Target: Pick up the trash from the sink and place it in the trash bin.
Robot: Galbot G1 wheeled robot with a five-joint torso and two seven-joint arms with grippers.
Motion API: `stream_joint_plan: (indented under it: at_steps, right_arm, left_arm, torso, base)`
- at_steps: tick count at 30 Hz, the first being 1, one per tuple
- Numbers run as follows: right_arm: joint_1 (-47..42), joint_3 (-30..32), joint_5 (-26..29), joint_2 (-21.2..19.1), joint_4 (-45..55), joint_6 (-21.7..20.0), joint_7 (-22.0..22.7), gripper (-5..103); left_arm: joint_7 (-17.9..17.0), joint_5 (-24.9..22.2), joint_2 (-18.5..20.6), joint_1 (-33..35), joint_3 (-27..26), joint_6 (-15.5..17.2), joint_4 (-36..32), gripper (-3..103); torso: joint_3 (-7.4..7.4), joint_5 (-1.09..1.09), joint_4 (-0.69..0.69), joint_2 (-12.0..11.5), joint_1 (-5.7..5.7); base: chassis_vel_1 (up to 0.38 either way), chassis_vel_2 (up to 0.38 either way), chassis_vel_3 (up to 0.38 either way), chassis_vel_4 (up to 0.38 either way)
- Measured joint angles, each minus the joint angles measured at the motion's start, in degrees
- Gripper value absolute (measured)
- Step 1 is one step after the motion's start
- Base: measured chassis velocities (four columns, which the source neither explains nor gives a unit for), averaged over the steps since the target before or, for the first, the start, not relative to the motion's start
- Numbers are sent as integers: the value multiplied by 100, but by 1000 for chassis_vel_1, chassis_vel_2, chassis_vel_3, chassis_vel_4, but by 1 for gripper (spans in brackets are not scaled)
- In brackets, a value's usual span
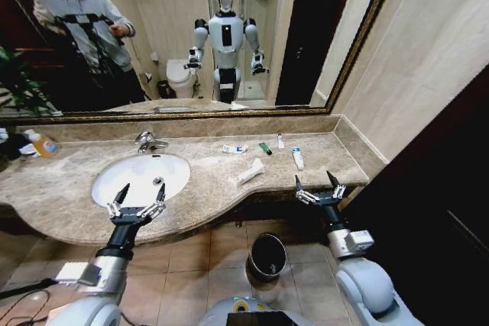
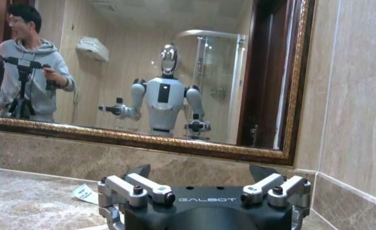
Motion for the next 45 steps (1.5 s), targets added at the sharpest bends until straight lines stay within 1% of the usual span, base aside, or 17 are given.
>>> stream_joint_plan:
  at_steps: [13, 17, 23, 25, 26, 29, 34, 36, 38, 39, 41, 42, 44, 45]
  right_arm:
    - [62, -44, -2, -44, -96, -4, -6, 100]
    - [80, -82, -22, -113, -156, -52, -23, 100]
    - [413, -126, 76, -248, -434, -159, -38, 100]
    - [744, -155, 222, -302, -663, -229, -48, 100]
    - [744, -155, 222, -302, -663, -229, -48, 100]
    - [1127, -242, 405, -366, -944, -364, -61, 100]
    - [1537, -462, 509, -437, -1375, -489, -123, 100]
    - [2013, -671, 629, -488, -1836, -594, -150, 100]
    - [2166, -732, 668, -503, -1968, -632, -151, 100]
    - [2494, -864, 720, -532, -2257, -675, -152, 100]
    - [2932, -1060, 752, -545, -2704, -691, -155, 100]
    - [2932, -1060, 752, -545, -2704, -691, -155, 100]
    - [3416, -1251, 758, -513, -3287, -691, -160, 100]
    - [3416, -1251, 758, -513, -3287, -691, -160, 100]
  left_arm:
    - [0, 0, 0, 0, 0, 0, 0, 100]
    - [0, 0, 0, 0, 0, 0, 0, 100]
    - [0, 0, 0, 0, 0, 0, 0, 100]
    - [0, 0, 0, 0, 0, 0, 0, 100]
    - [0, 0, 0, 0, 0, 0, 0, 100]
    - [0, 0, 0, 0, 0, 0, 0, 100]
    - [0, 0, 0, 0, 0, 0, 0, 100]
    - [0, 0, 0, 0, 0, 0, 0, 100]
    - [0, 0, 0, 0, 0, 0, 0, 100]
    - [0, 0, 0, 0, 0, 0, 0, 100]
    - [0, 0, 0, 0, 0, 0, 0, 100]
    - [0, 0, 0, 0, 0, 0, 0, 100]
    - [0, 0, 0, 0, 0, 0, 0, 100]
    - [0, 0, 0, 0, 0, 0, 0, 100]
  torso:
    - [0, 0, 0, 0, 0]
    - [0, 0, 0, 0, 0]
    - [0, 0, 0, 0, 0]
    - [0, 0, 0, 0, 0]
    - [0, 0, 0, 0, 0]
    - [0, 0, 0, 0, 0]
    - [0, 0, -1, 0, 0]
    - [0, 1, -1, 0, 0]
    - [1, 1, 0, 0, 0]
    - [1, -1, 0, 0, 0]
    - [1, 0, 0, 0, 1]
    - [1, 0, 0, 0, 1]
    - [1, 0, 1, 0, 1]
    - [1, 0, 1, 0, 1]
  base:
    - [0, 0, 0, 0]
    - [0, 0, 0, 0]
    - [0, 0, 0, 0]
    - [0, 0, 0, 0]
    - [0, 0, 0, 0]
    - [0, 0, 0, 0]
    - [0, 0, 0, 0]
    - [0, 0, 0, 0]
    - [0, 0, 0, 0]
    - [0, 0, 0, 0]
    - [0, 0, 0, 0]
    - [0, 0, 0, 0]
    - [0, 0, 0, 0]
    - [0, 0, 0, 0]
